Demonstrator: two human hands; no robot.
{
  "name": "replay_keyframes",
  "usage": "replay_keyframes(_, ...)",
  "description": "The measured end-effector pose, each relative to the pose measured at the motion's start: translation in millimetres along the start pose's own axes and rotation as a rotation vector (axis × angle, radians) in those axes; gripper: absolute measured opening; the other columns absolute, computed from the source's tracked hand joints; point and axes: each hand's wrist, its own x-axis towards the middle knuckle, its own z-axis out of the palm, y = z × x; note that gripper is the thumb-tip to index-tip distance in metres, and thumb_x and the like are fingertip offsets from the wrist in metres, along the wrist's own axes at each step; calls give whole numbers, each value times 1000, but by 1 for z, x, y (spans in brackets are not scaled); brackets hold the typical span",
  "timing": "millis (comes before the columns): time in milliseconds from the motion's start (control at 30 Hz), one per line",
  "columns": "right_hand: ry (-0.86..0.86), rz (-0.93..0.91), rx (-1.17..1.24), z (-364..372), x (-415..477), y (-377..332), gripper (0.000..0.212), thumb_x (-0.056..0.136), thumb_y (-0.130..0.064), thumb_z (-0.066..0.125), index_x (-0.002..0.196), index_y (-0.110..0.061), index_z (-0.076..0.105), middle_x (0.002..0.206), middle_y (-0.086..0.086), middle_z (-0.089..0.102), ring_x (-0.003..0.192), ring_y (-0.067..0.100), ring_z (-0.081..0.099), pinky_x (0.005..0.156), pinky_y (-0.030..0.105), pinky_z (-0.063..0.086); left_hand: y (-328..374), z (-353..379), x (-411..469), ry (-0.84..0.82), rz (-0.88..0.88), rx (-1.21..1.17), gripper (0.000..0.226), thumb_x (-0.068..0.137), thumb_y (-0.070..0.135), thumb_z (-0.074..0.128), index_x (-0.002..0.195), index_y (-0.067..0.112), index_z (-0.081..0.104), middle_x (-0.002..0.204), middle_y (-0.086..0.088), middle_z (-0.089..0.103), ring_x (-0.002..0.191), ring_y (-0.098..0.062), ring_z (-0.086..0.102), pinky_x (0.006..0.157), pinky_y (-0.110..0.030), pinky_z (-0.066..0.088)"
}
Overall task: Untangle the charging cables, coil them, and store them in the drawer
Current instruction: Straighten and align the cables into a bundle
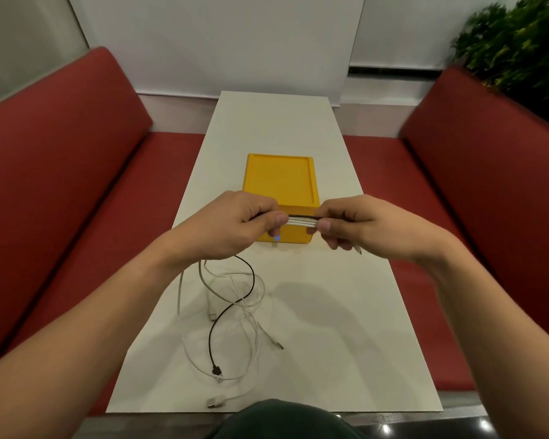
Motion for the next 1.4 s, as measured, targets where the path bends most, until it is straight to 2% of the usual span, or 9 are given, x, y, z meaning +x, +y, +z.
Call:
replay_keyframes(100,92,-14,-143,-2,-1,0,20,106,-31,55,93,-27,69,76,-5,68,58,5,52,56,18,40,-2,2,0,23,-9,25,33,105,33,54,76,26,66,58,6,49,50,-8,41,50,-21,31)
replay_keyframes(300,126,27,-383,12,4,-3,21,107,-38,49,95,-28,63,75,1,66,62,15,57,60,37,46,-16,4,1,109,-64,194,34,104,37,56,76,20,66,51,7,47,52,-11,45,52,-30,30)
replay_keyframes(467,142,1,-281,7,7,5,21,105,-33,57,89,-24,67,70,3,64,57,10,50,52,23,36,-11,3,-6,117,-13,63,36,104,28,60,73,10,64,55,3,44,50,-11,39,51,-25,28)
replay_keyframes(533,143,-54,-277,10,5,6,19,105,-32,57,93,-23,69,68,3,61,59,17,50,54,30,37,-17,5,-6,146,-9,106,38,102,35,60,70,15,61,52,7,41,50,-11,39,52,-29,29)
replay_keyframes(667,58,-136,-141,12,-3,7,17,105,-27,58,93,-23,70,64,-6,54,57,10,46,55,18,33,-25,7,-9,128,-11,147,36,98,46,54,65,31,53,52,11,44,51,-10,42,52,-29,29)
replay_keyframes(833,37,-83,10,4,0,21,21,104,-29,60,104,-17,77,77,-4,69,62,8,48,61,23,39,-19,4,-9,99,-7,-12,36,104,26,60,73,9,62,55,7,41,51,-9,37,51,-19,28)
replay_keyframes(967,82,-74,-14,-2,-2,20,15,103,-26,63,99,-20,76,77,-7,71,67,5,61,66,18,47,-15,3,-8,27,-62,-77,33,105,29,57,77,16,67,50,13,42,48,-8,37,50,-16,29)
replay_keyframes(1133,103,-77,-94,-16,-7,27,18,106,-32,57,98,-36,72,74,-3,63,70,28,58,69,49,50,-11,-5,-9,-142,-87,-177,21,104,28,59,92,25,75,60,8,51,55,-9,42,55,-22,36)
replay_keyframes(1400,150,-156,55,-41,-23,29,19,102,-24,57,95,-23,75,70,4,58,68,18,51,69,44,41,-10,-21,-10,-179,-196,-329,26,93,34,70,80,12,75,61,-6,64,49,-13,56,52,-21,46)
